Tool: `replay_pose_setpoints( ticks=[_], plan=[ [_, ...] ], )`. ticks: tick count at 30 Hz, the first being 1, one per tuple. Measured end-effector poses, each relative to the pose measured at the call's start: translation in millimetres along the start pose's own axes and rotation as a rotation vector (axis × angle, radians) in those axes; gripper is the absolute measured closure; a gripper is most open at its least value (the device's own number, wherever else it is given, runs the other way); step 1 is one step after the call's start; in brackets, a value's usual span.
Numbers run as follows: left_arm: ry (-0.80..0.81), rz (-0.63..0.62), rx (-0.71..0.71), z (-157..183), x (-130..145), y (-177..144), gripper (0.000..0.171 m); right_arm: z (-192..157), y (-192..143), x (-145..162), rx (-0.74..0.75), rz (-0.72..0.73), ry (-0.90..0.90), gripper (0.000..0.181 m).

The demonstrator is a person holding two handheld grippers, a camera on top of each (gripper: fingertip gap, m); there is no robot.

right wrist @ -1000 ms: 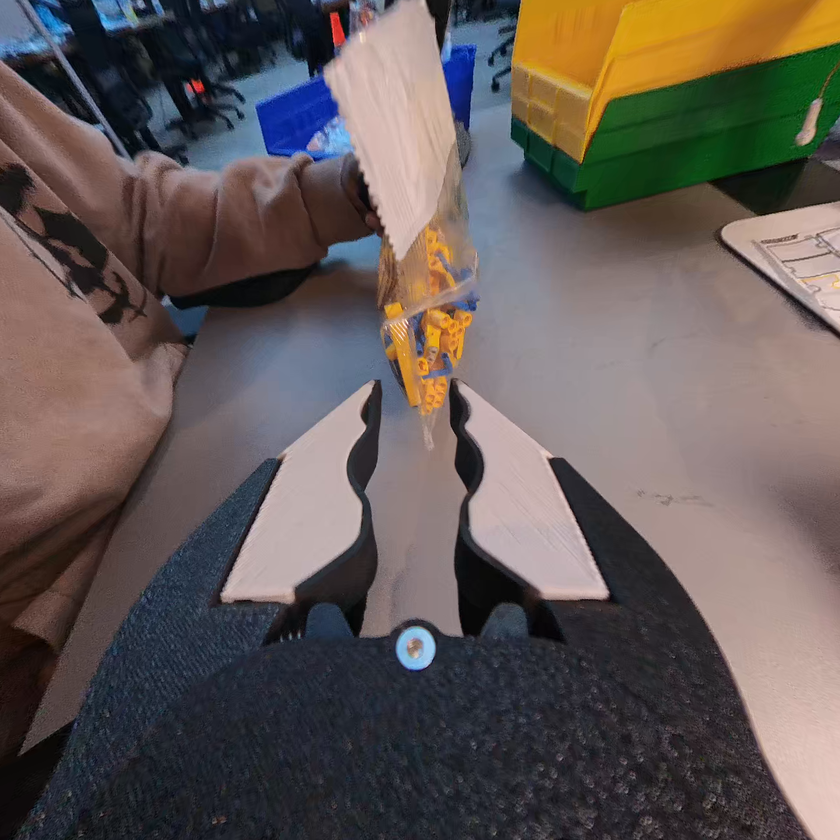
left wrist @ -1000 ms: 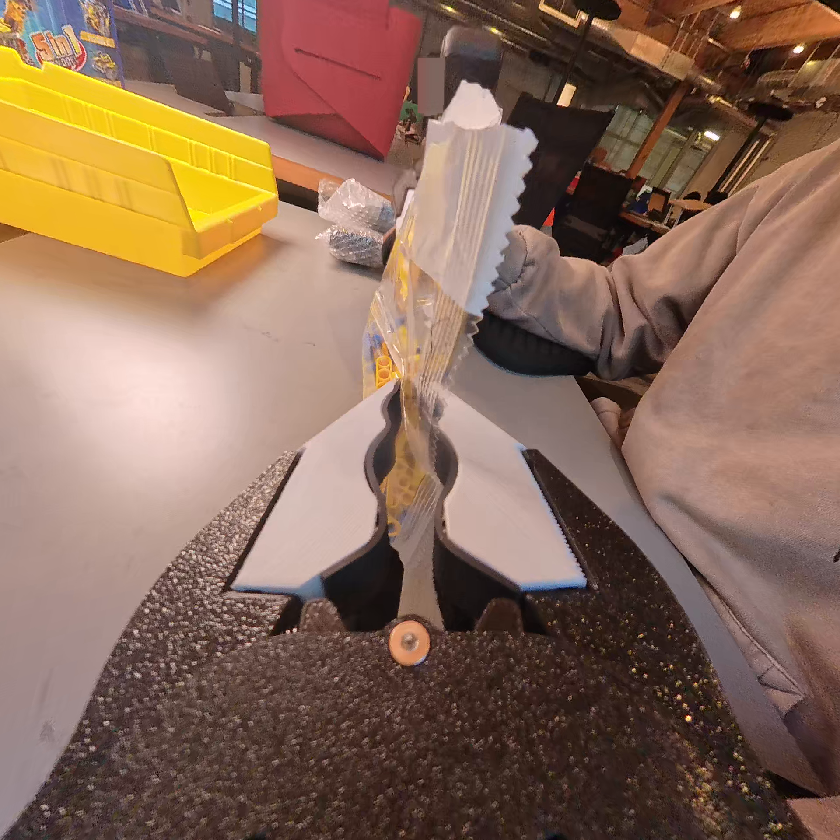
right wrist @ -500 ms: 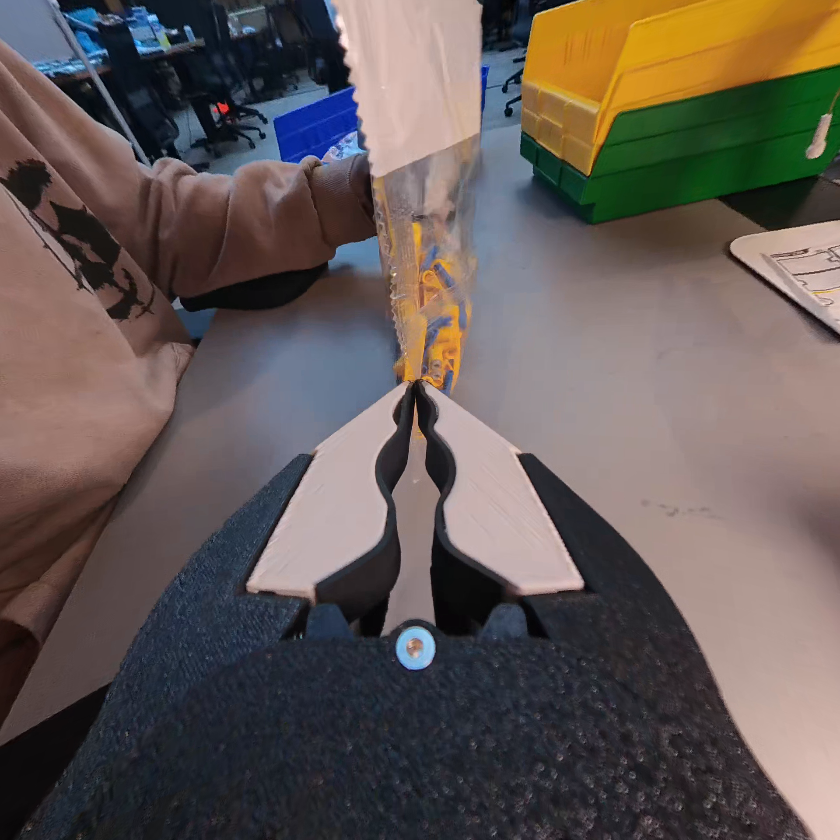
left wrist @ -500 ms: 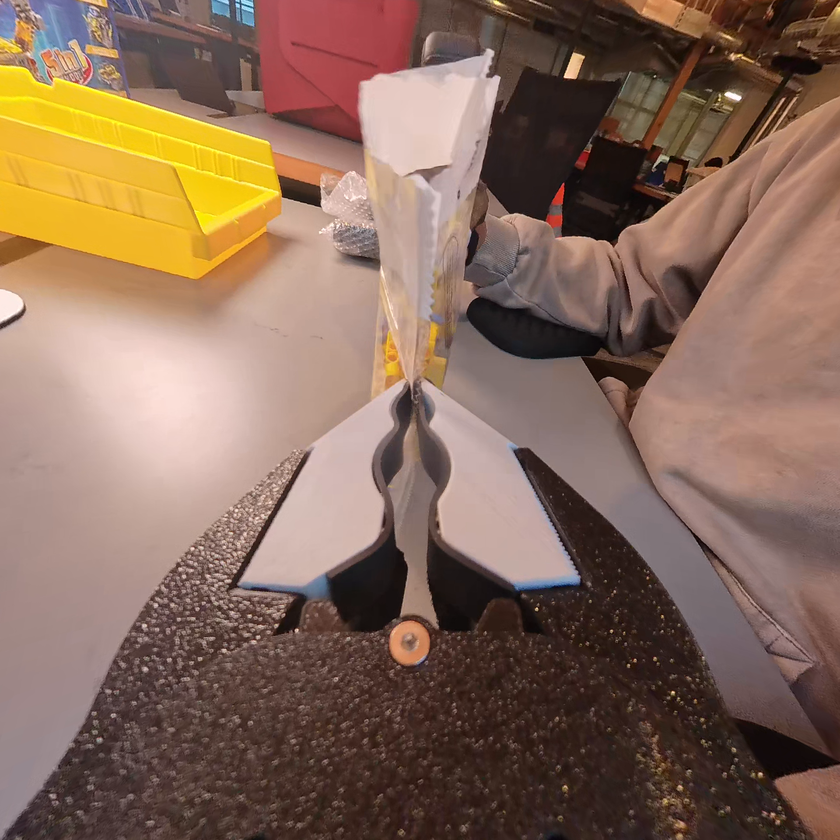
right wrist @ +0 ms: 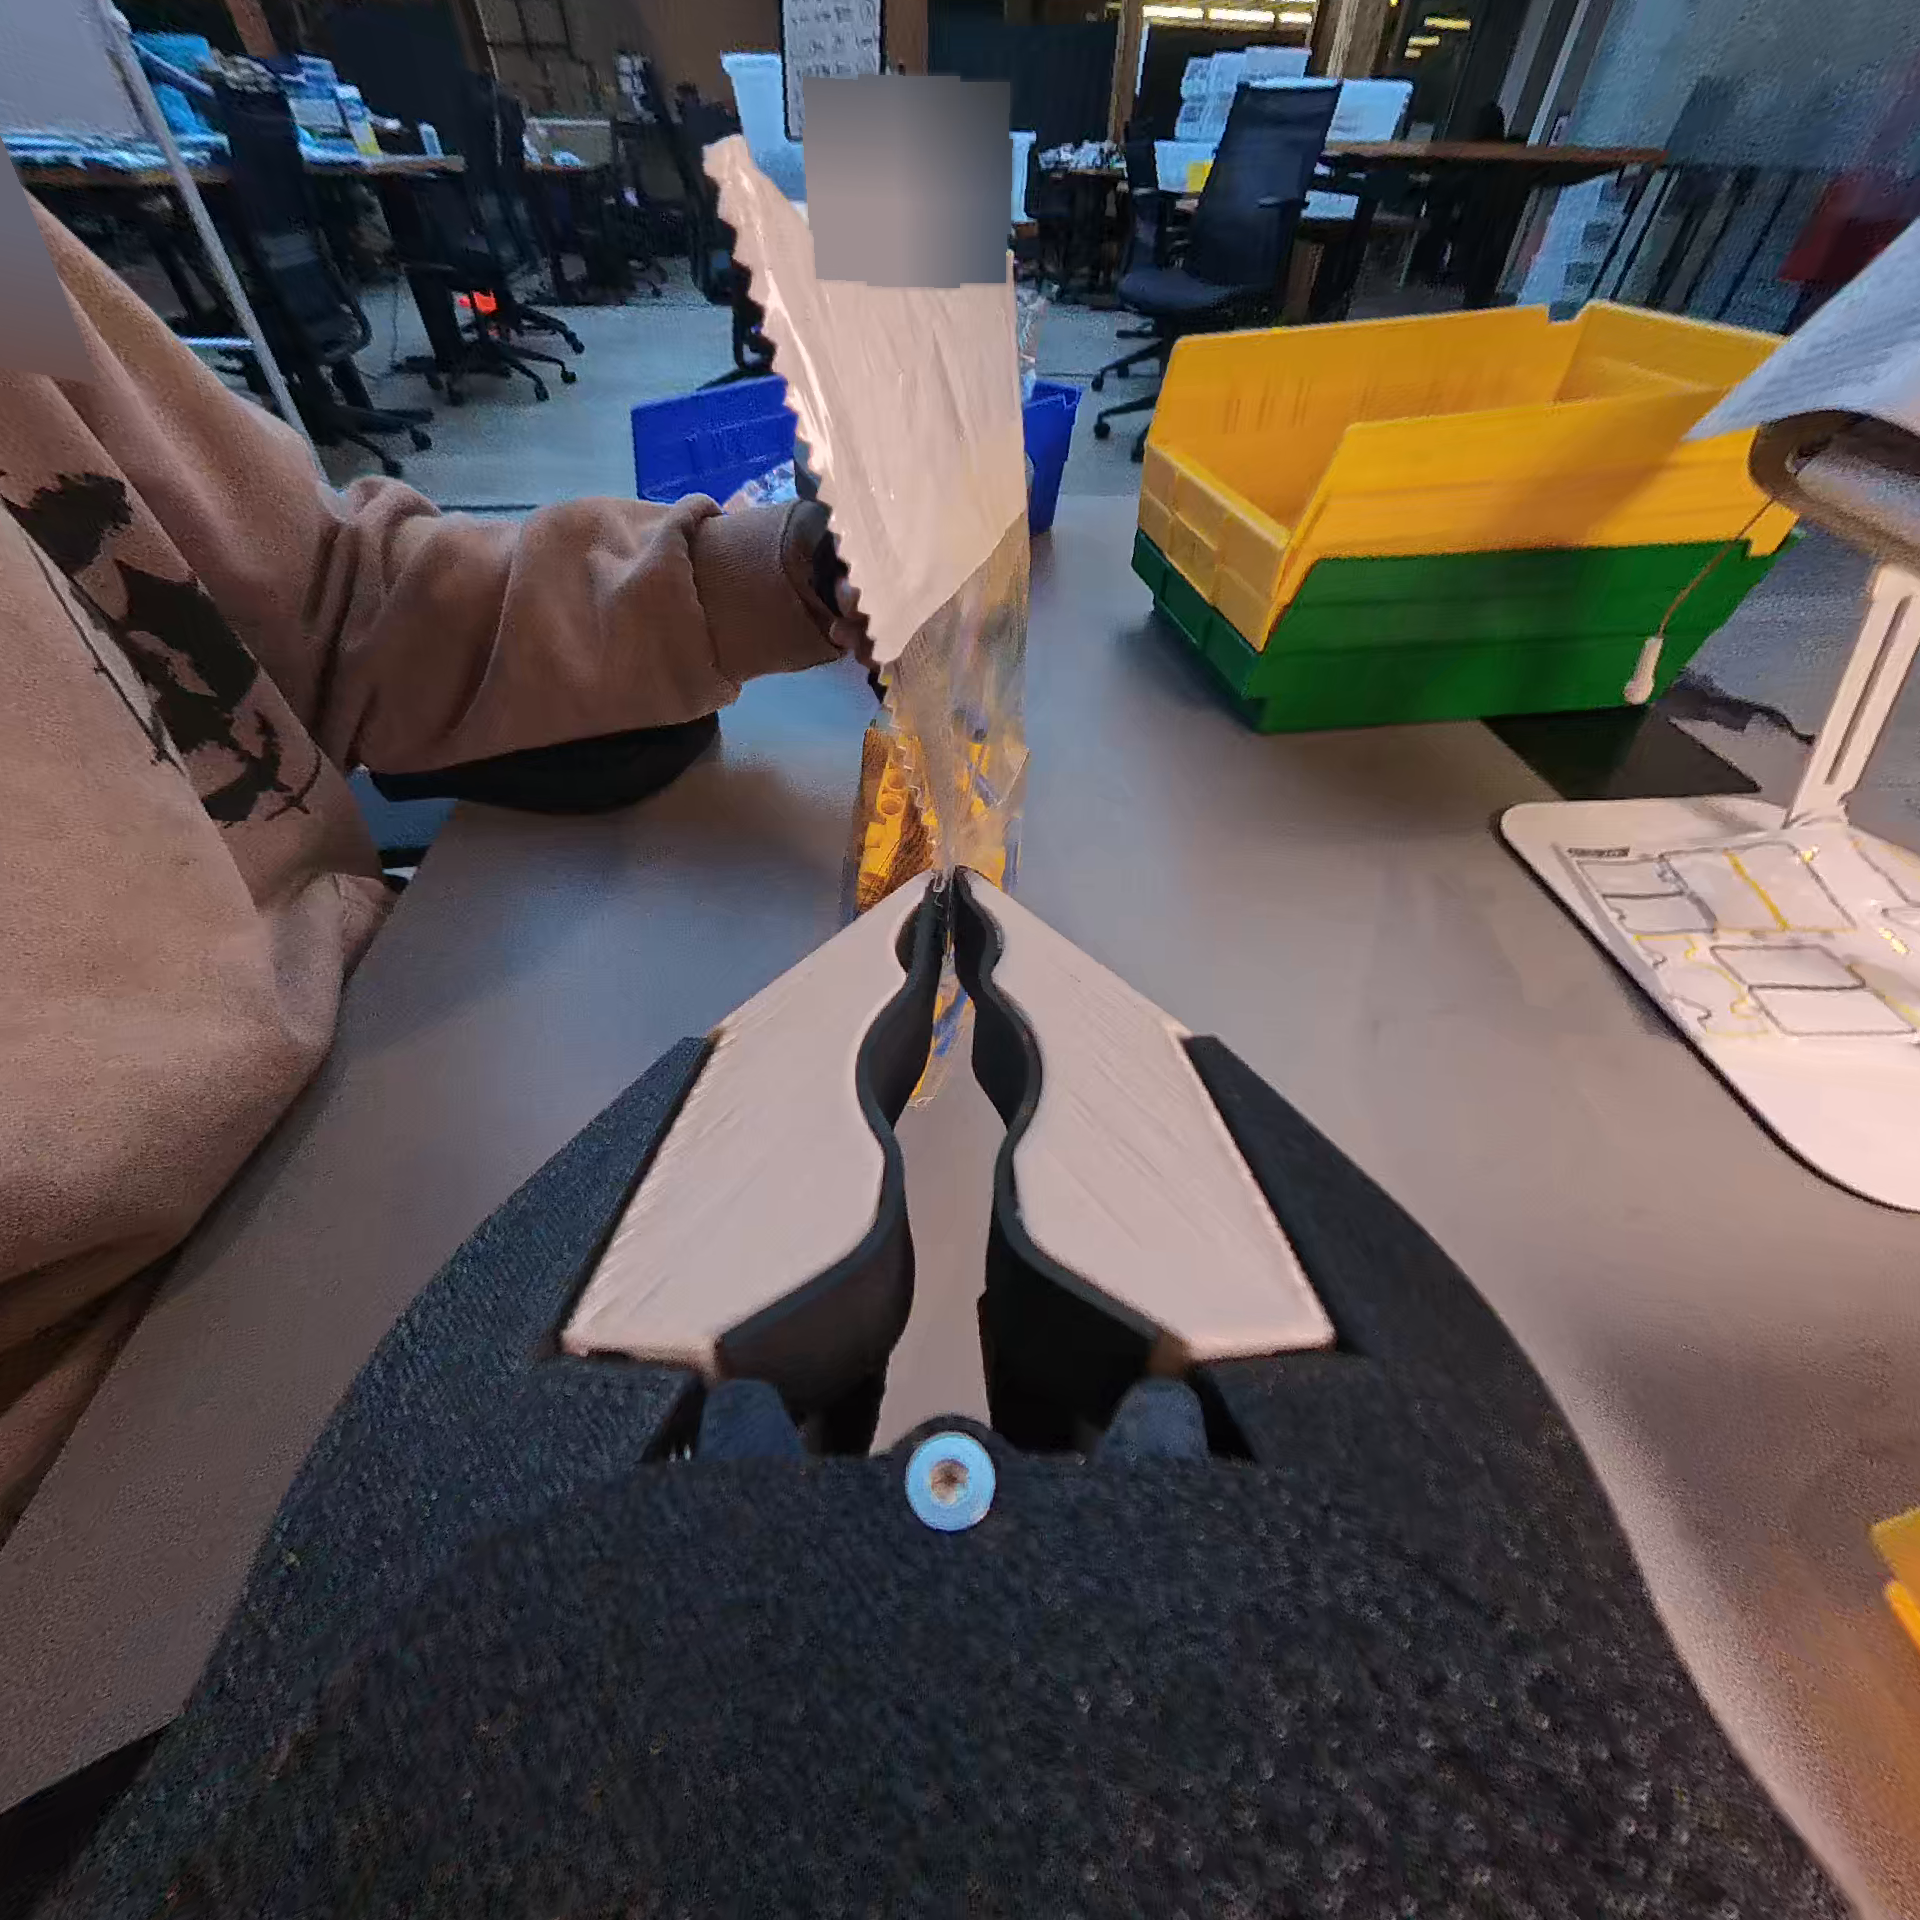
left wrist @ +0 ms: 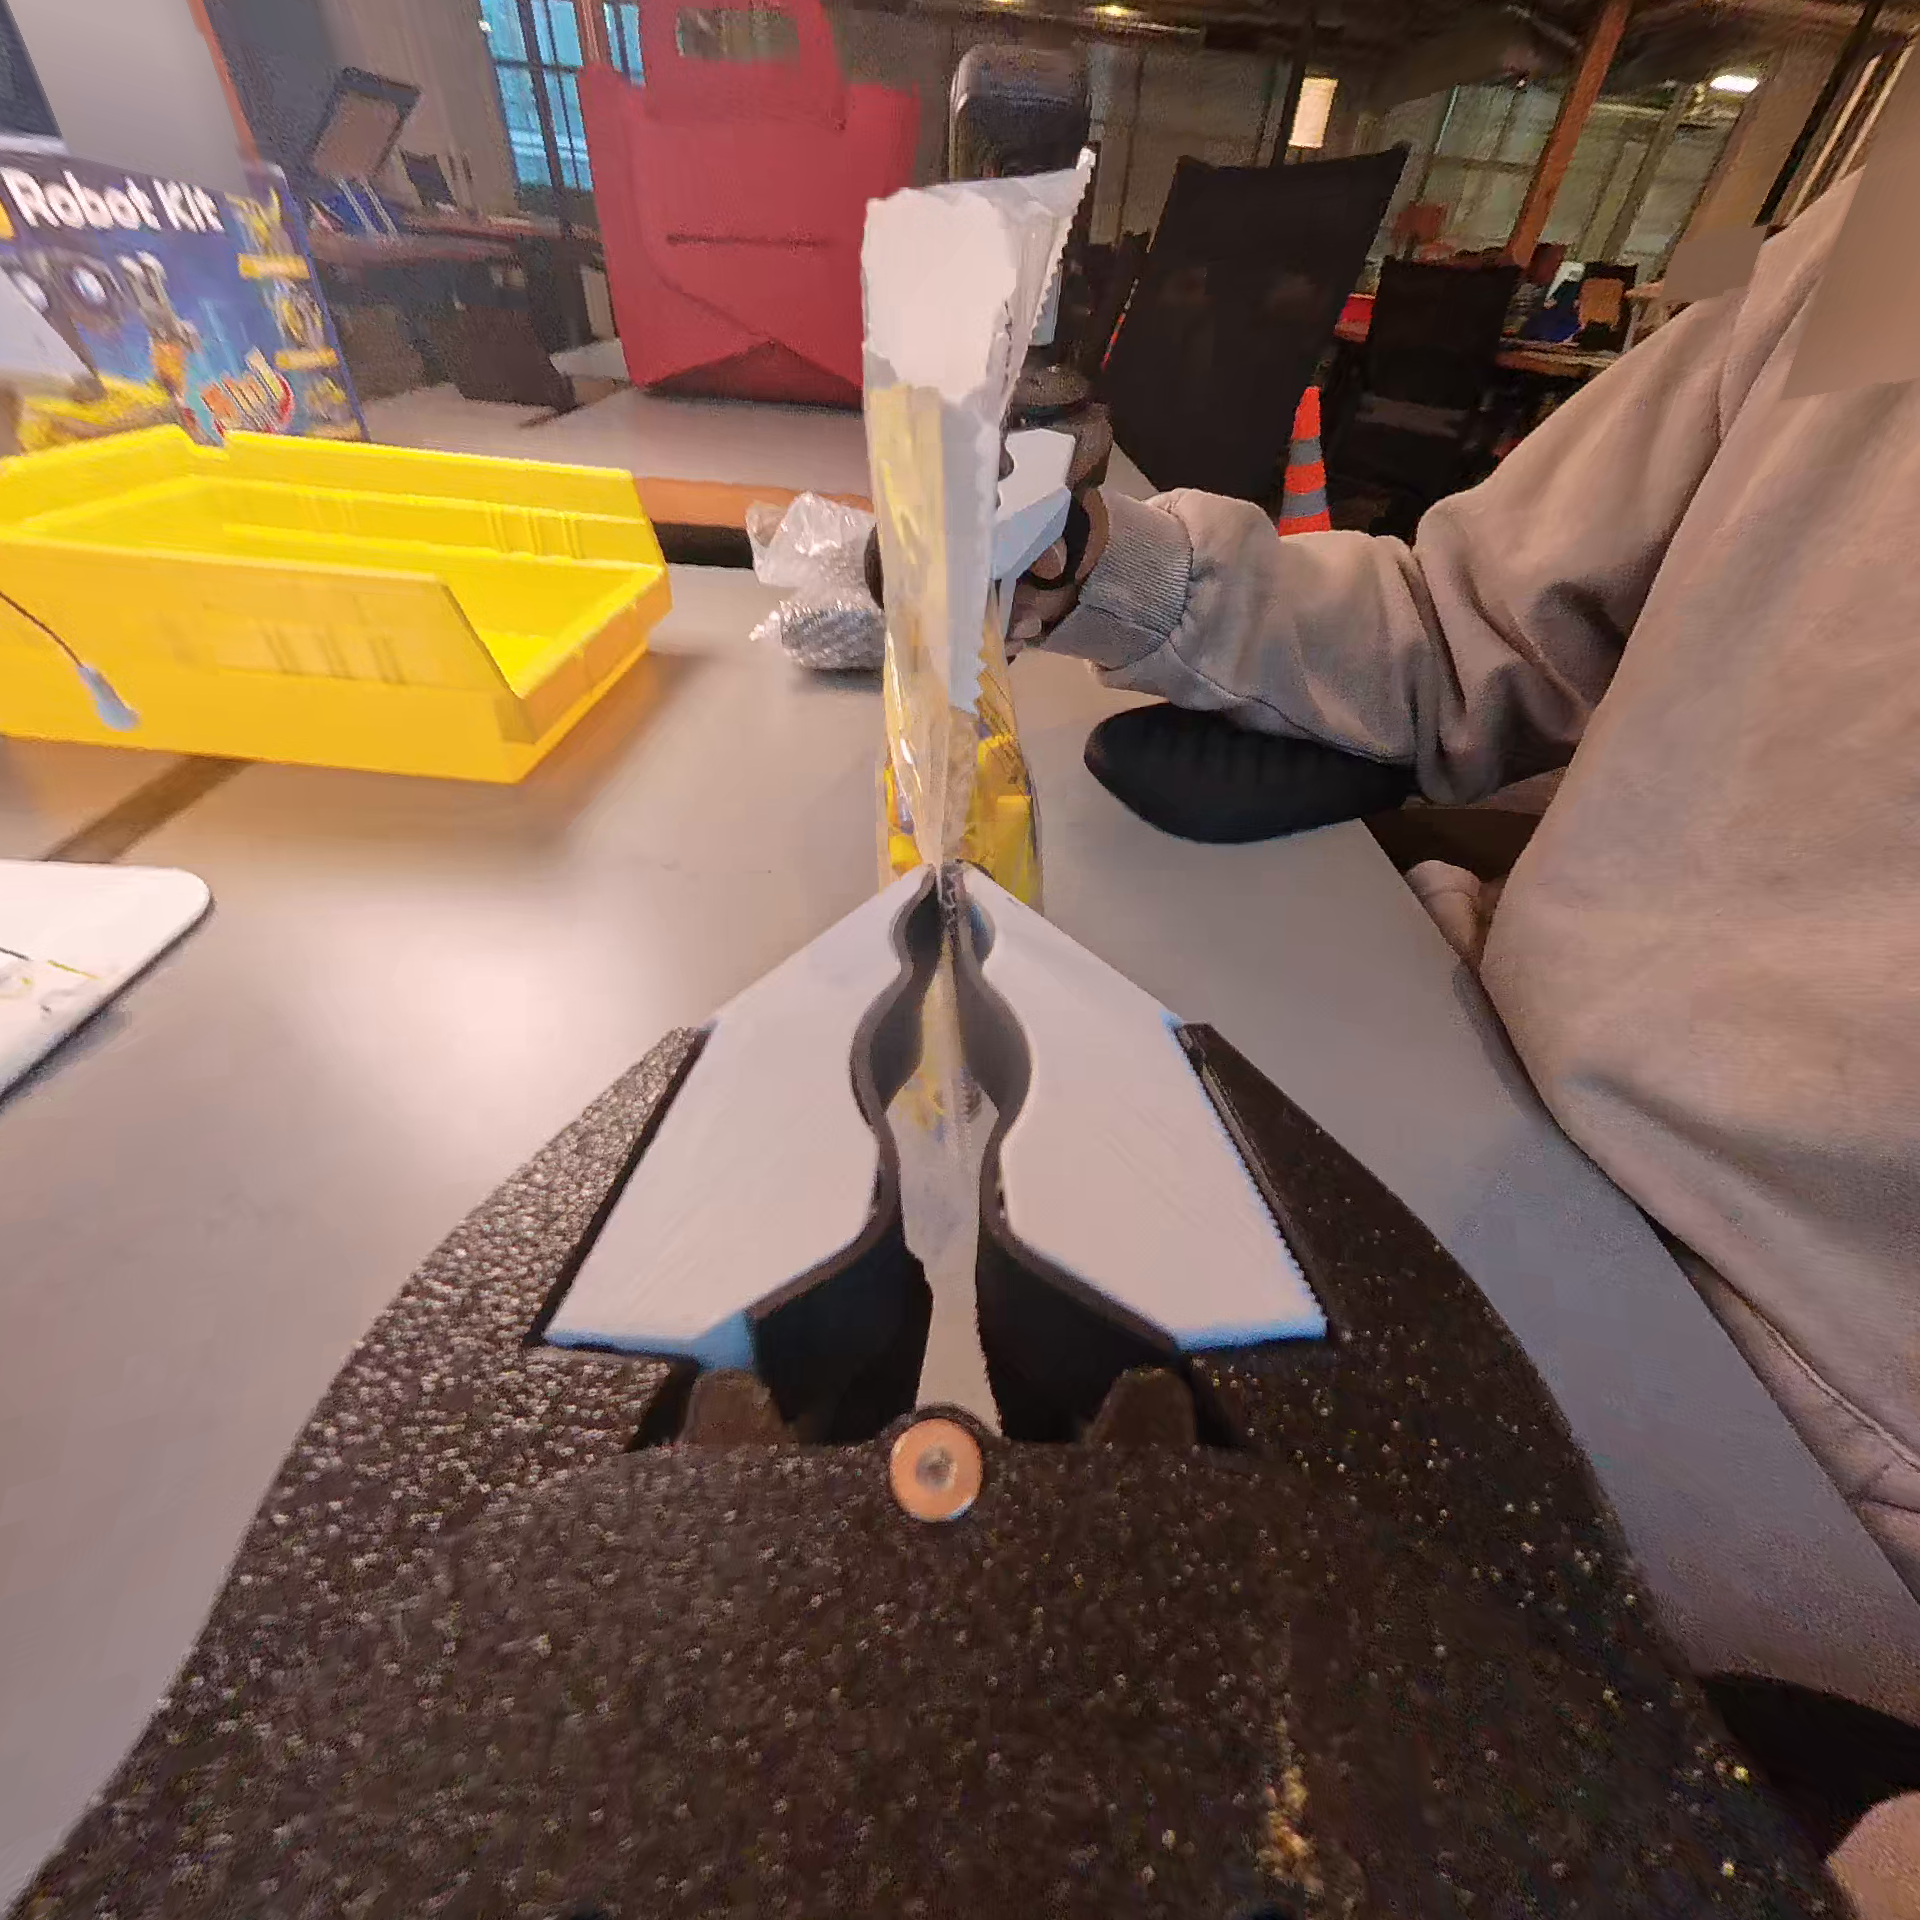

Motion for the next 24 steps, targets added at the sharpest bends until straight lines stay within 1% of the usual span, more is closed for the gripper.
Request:
replay_pose_setpoints(
  ticks=[1, 2, 3, 4, 5, 6, 7, 8, 9, 11, 13, 14, 15, 16, 17, 18, 19, 20, 21, 22, 24],
  plan=[
    [0.023, -0.005, -0.015, 2, -6, -1, 0.171, -1, -1, -7, -0.002, 0.014, -0.002, 0.181],
    [0.041, -0.036, -0.037, 4, -6, -2, 0.171, -1, 0, -9, 0.001, 0.014, -0.008, 0.181],
    [0.039, -0.092, -0.053, 5, 3, -1, 0.171, -2, 2, -2, 0.002, -0.018, -0.021, 0.181],
    [0.003, -0.164, -0.050, 5, 20, 1, 0.171, -4, 6, 13, -0.005, -0.084, -0.035, 0.181],
    [-0.061, -0.232, -0.035, 4, 41, 3, 0.168, -6, 10, 36, -0.021, -0.177, -0.042, 0.178],
    [-0.109, -0.260, -0.033, 2, 54, 4, 0.166, -7, 15, 58, -0.028, -0.256, -0.028, 0.174],
    [-0.108, -0.249, -0.034, 2, 54, 5, 0.170, -8, 19, 68, -0.039, -0.268, 0.013, 0.175],
    [-0.094, -0.249, -0.035, 2, 50, 5, 0.171, -8, 20, 67, -0.045, -0.244, 0.046, 0.179],
    [-0.077, -0.236, -0.030, 4, 42, 4, 0.171, -8, 18, 60, -0.047, -0.217, 0.046, 0.181],
    [-0.030, -0.175, -0.032, 7, 25, 0, 0.171, -5, 11, 33, -0.037, -0.128, 0.025, 0.181],
    [-0.003, -0.128, -0.029, 11, 13, -2, 0.171, -4, 6, 12, -0.051, -0.046, 0.046, 0.181],
    [0.002, -0.140, -0.033, 12, 12, -2, 0.171, -5, 5, 10, -0.055, -0.049, 0.038, 0.181],
    [-0.003, -0.164, -0.038, 12, 16, -2, 0.170, -5, 6, 16, -0.048, -0.080, 0.022, 0.179],
    [-0.021, -0.172, -0.040, 11, 21, -1, 0.162, -6, 8, 23, -0.051, -0.107, 0.026, 0.166],
    [-0.043, -0.168, -0.043, 9, 26, 0, 0.144, -6, 11, 30, -0.057, -0.123, 0.054, 0.152],
    [-0.063, -0.176, -0.042, 8, 30, 2, 0.134, -7, 15, 37, -0.070, -0.131, 0.083, 0.142],
    [-0.071, -0.188, -0.045, 5, 34, 6, 0.133, -7, 19, 41, -0.068, -0.138, 0.099, 0.136],
    [-0.068, -0.191, -0.051, 3, 35, 9, 0.136, -7, 22, 44, -0.059, -0.143, 0.096, 0.144],
    [-0.061, -0.191, -0.050, 1, 34, 12, 0.148, -5, 25, 44, -0.049, -0.137, 0.085, 0.169],
    [-0.056, -0.190, -0.051, -1, 34, 13, 0.163, -6, 25, 41, -0.057, -0.124, 0.076, 0.174],
    [-0.040, -0.187, -0.058, -2, 31, 12, 0.171, -5, 23, 31, -0.050, -0.088, 0.057, 0.181]
  ],
)
Point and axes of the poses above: each gripper's, where its closed fingertips meet, y out along the fingers, x out of its underside, z = x × y across the jaws, the point moved 3 cm from there along -y, back along the fingers, and after that the axes turned 15 degrees about x, right-handed, at the moved point
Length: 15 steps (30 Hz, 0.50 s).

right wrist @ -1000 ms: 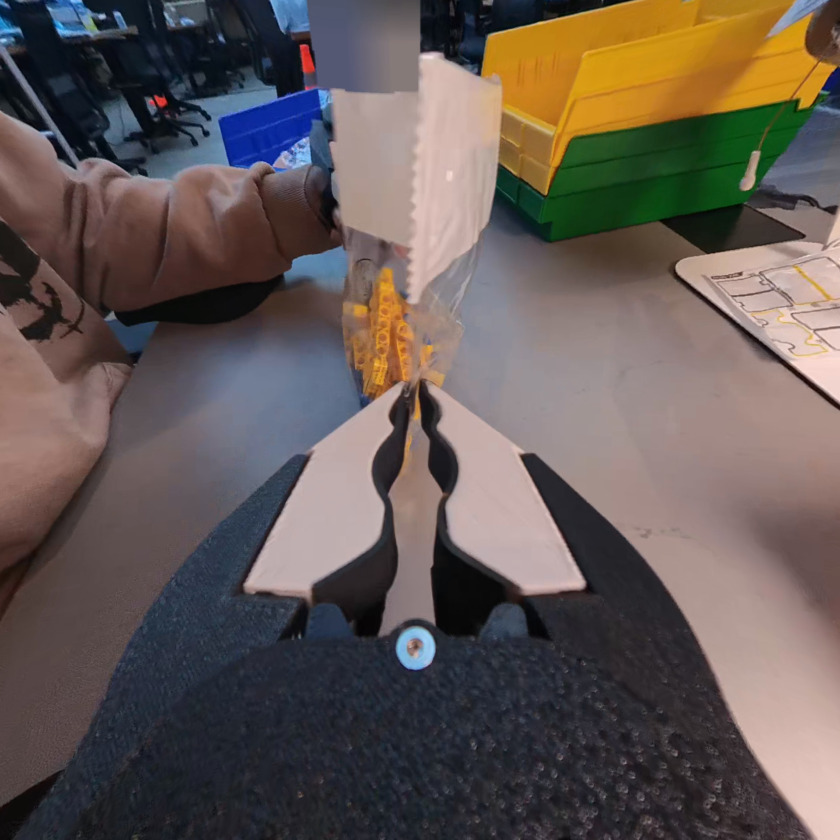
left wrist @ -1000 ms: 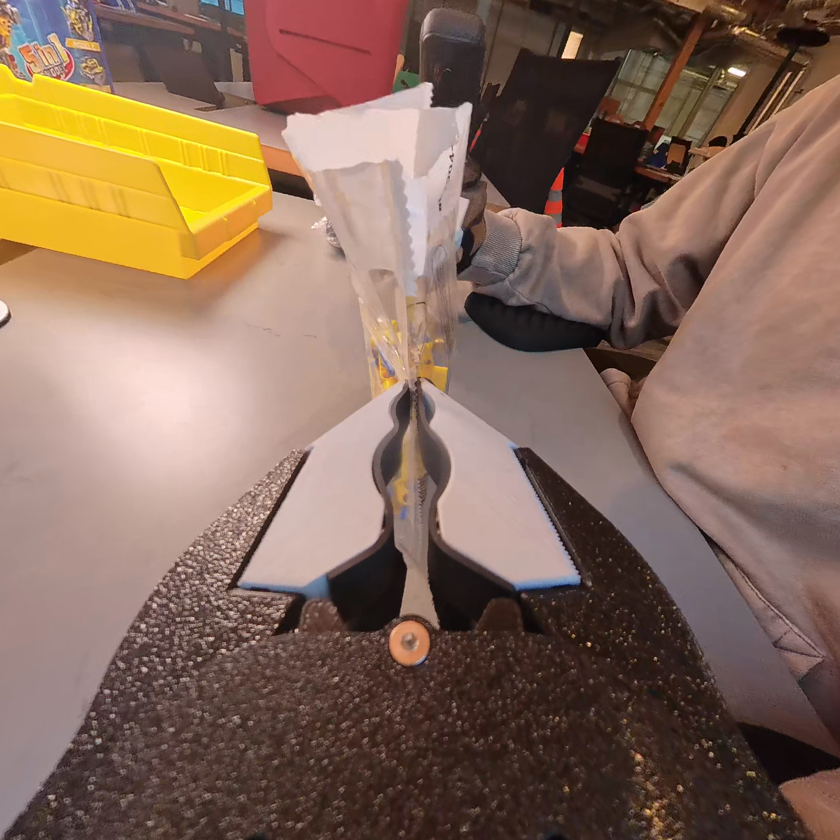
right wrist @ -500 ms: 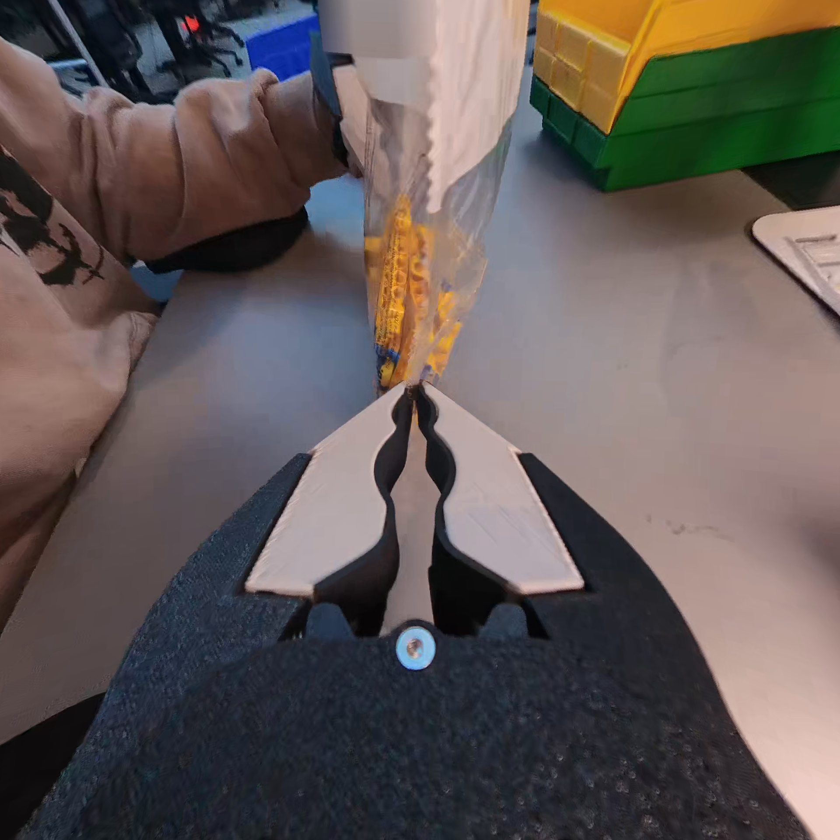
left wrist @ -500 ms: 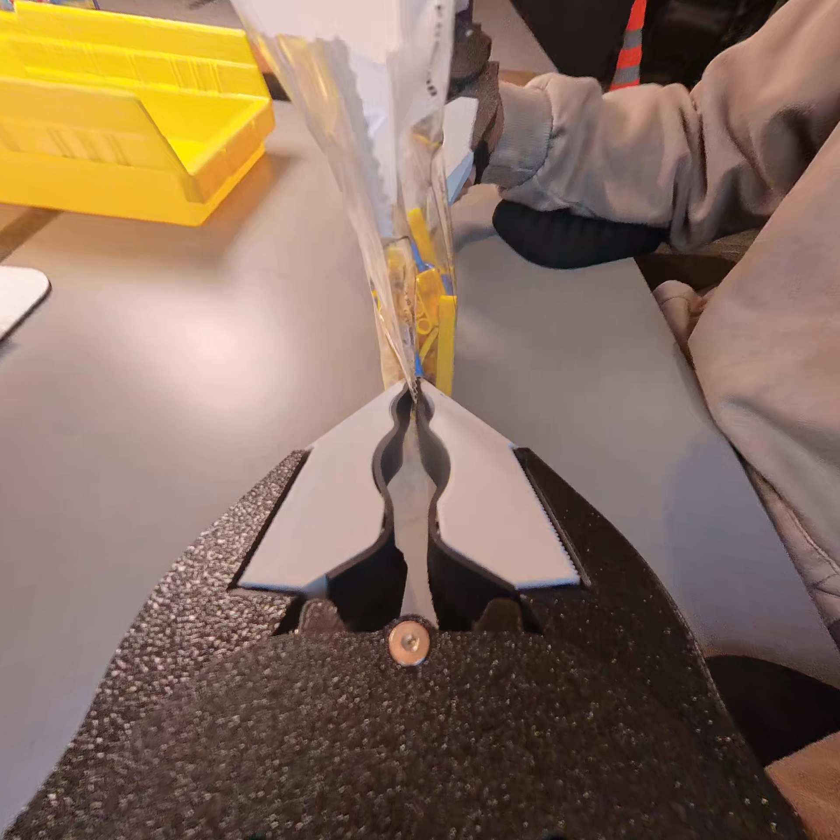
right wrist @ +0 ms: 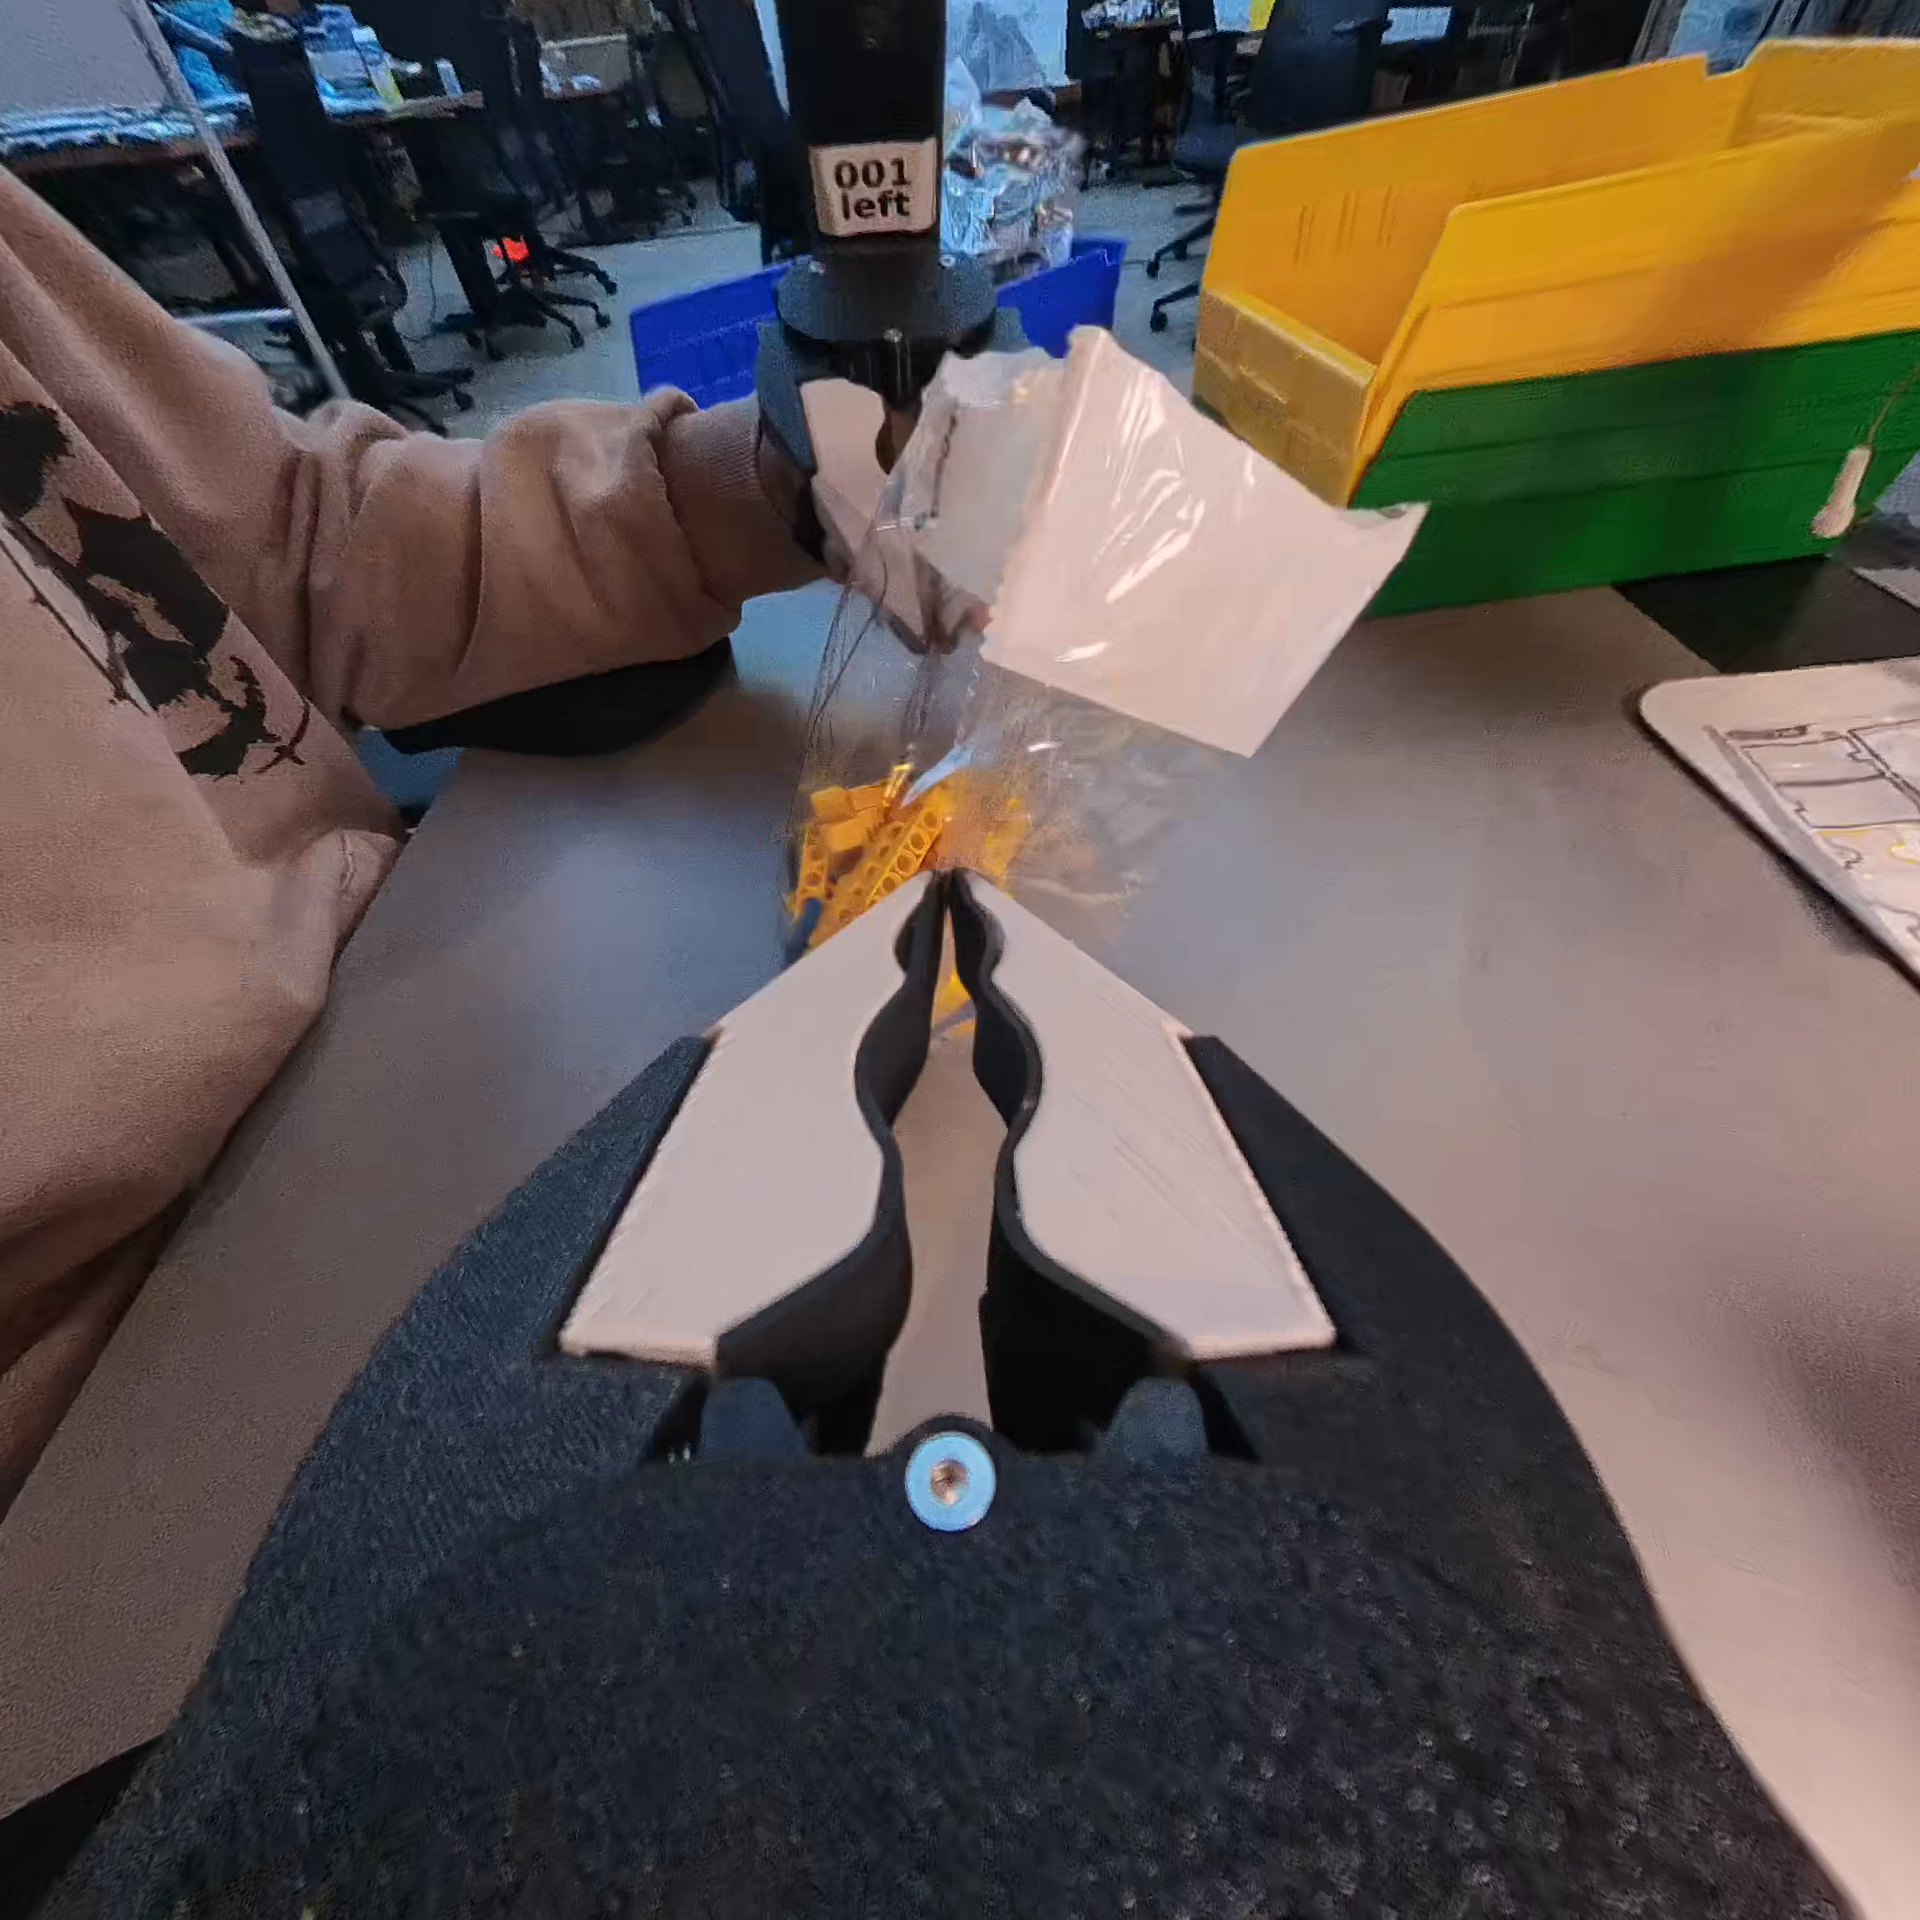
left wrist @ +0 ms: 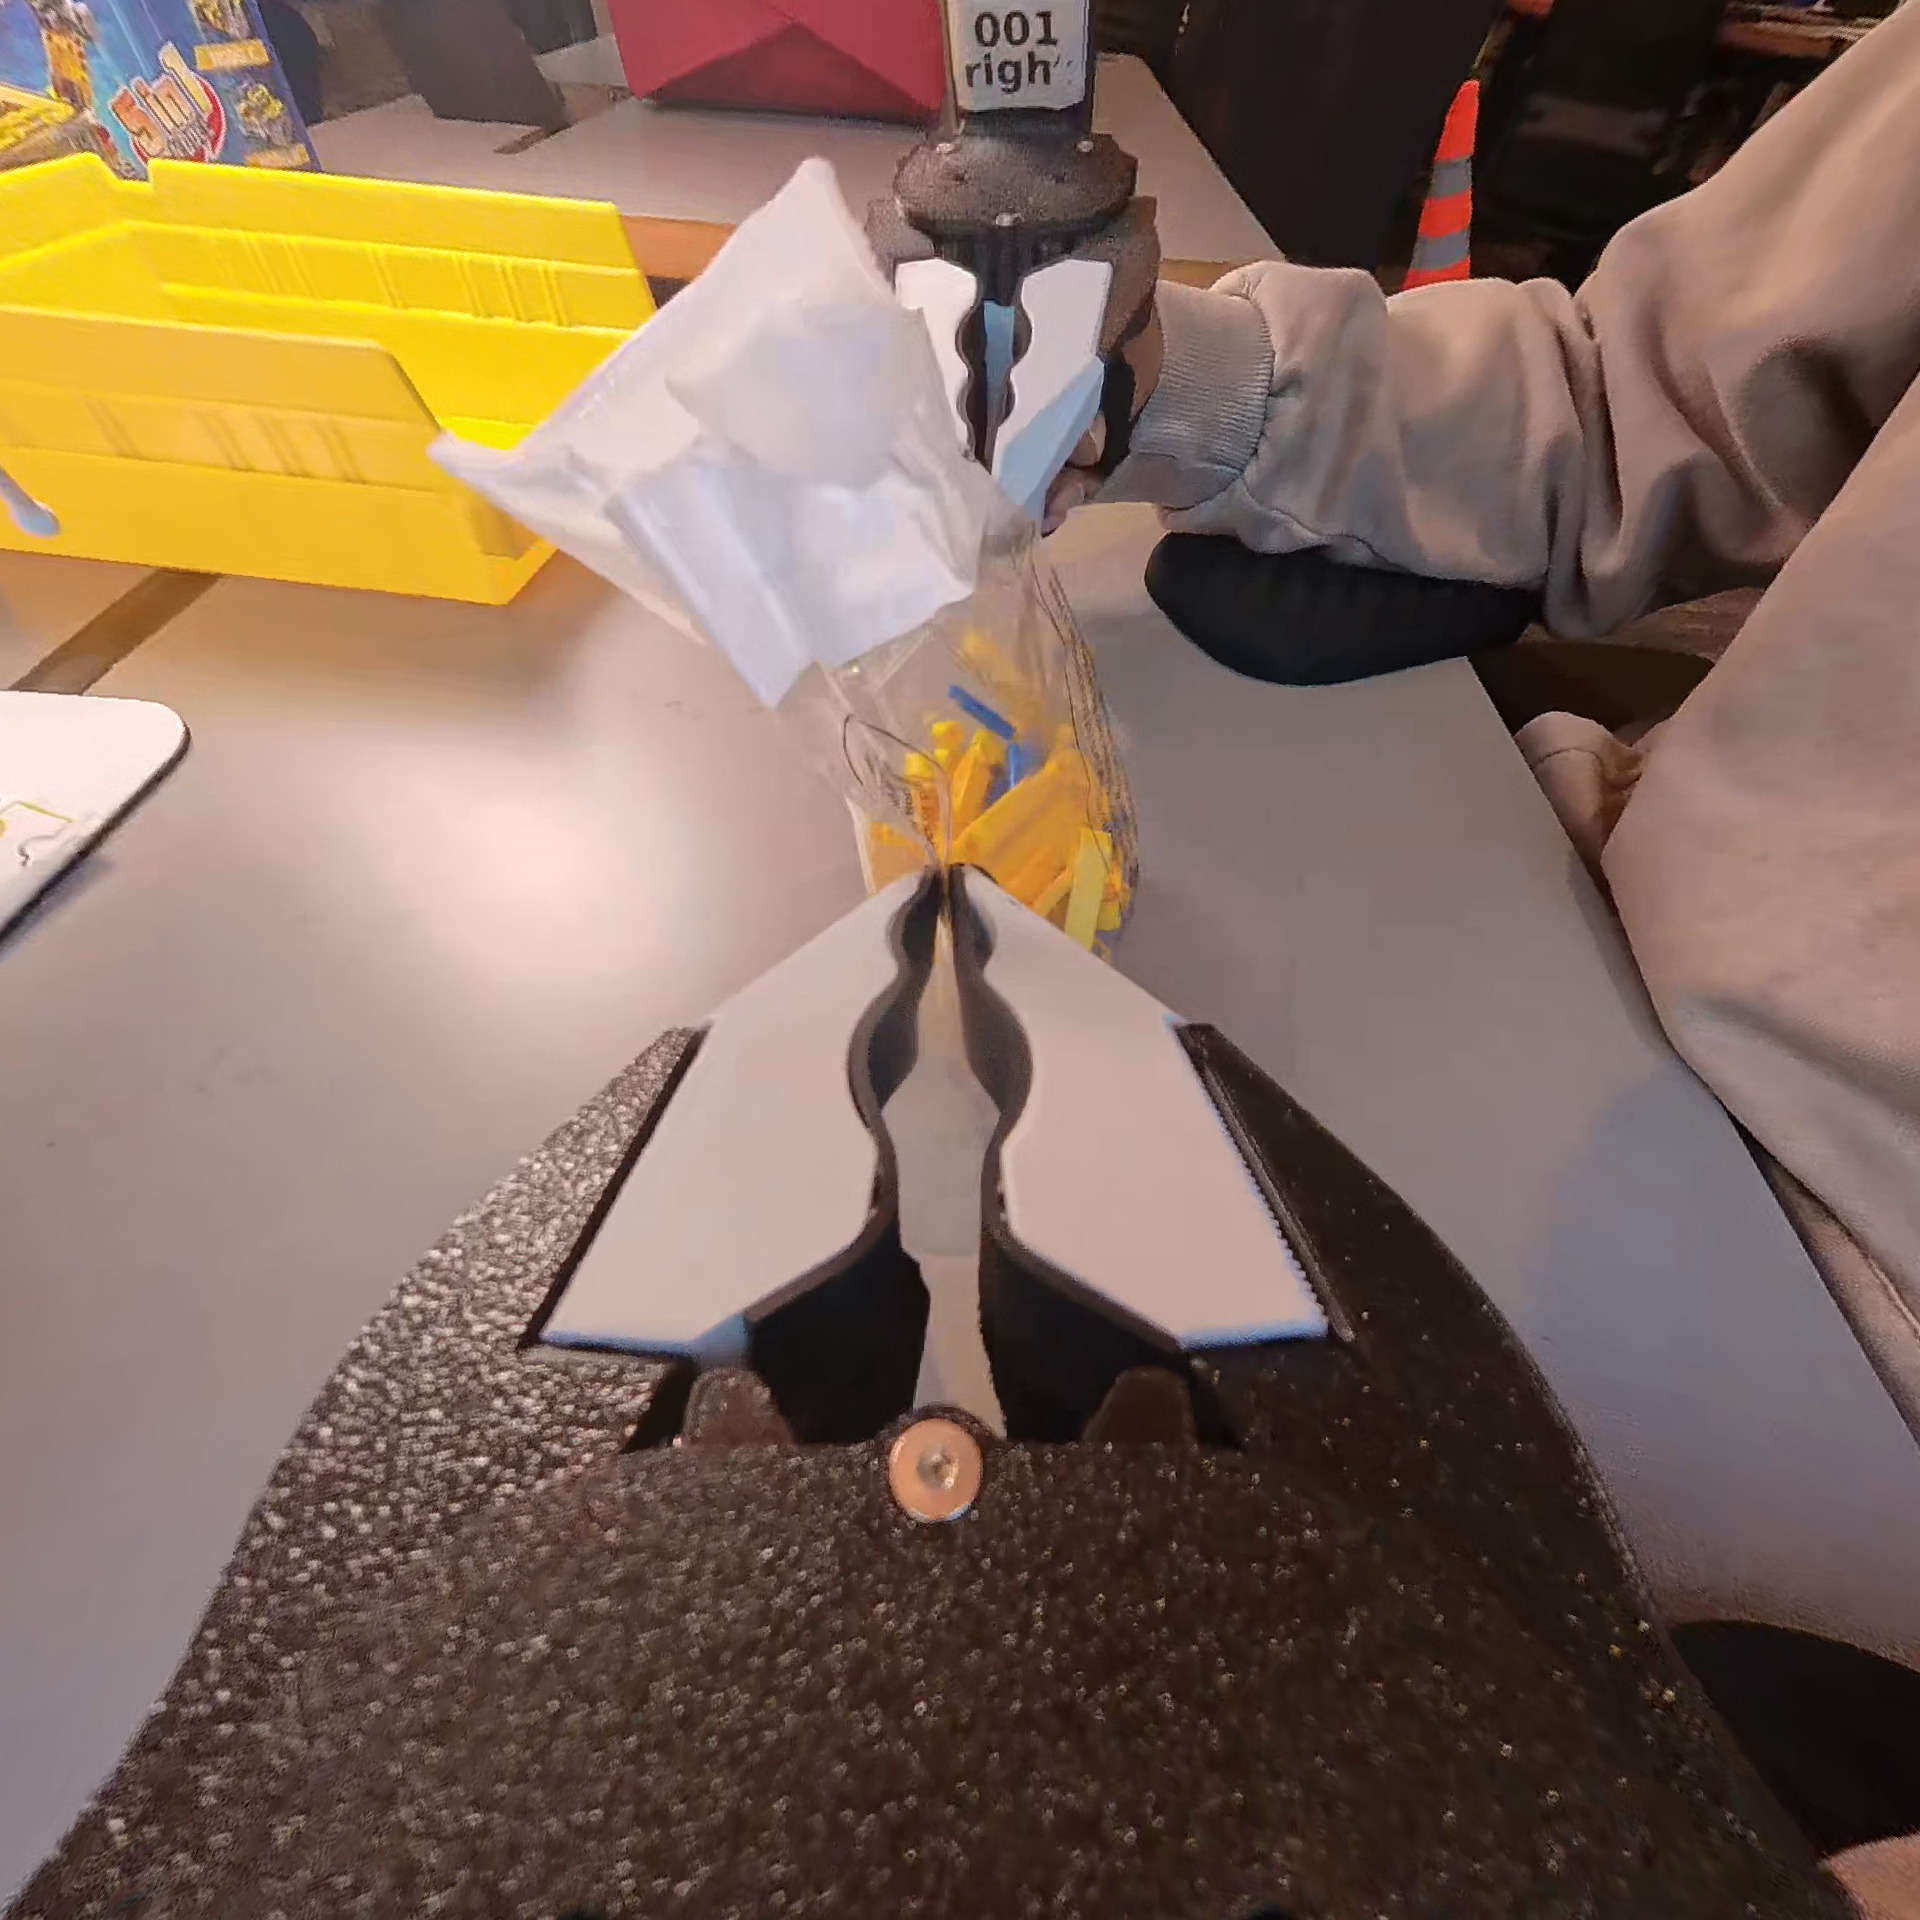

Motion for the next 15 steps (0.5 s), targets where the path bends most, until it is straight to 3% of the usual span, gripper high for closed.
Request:
replay_pose_setpoints(
  ticks=[4, 6, 7, 9, 10, 11, 13, 15],
  plan=[
    [0.054, 0.137, 0.016, 11, -23, -20, 0.171, 6, -27, -34, 0.024, 0.157, 0.018, 0.181],
    [0.039, 0.156, 0.044, 14, -22, -24, 0.168, 9, -35, -33, 0.028, 0.164, 0.022, 0.181],
    [0.015, 0.138, 0.052, 13, -16, -21, 0.160, 10, -33, -25, 0.034, 0.139, 0.024, 0.175],
    [-0.027, 0.115, 0.041, 6, -7, -9, 0.128, 11, -21, -3, 0.032, 0.060, 0.062, 0.147],
    [-0.040, 0.093, 0.043, 3, -3, 0, 0.123, 8, -13, 6, 0.014, 0.021, 0.076, 0.145],
    [-0.042, 0.069, 0.043, 1, -1, 8, 0.125, 7, -7, 12, 0.007, 0.002, 0.079, 0.150],
    [-0.036, 0.040, 0.067, 2, 1, 23, 0.133, 4, -3, 12, -0.003, 0.001, 0.053, 0.181],
    [-0.037, 0.044, 0.061, -1, -1, 28, 0.146, 3, -4, 11, 0.001, -0.006, 0.033, 0.181]
  ],
)
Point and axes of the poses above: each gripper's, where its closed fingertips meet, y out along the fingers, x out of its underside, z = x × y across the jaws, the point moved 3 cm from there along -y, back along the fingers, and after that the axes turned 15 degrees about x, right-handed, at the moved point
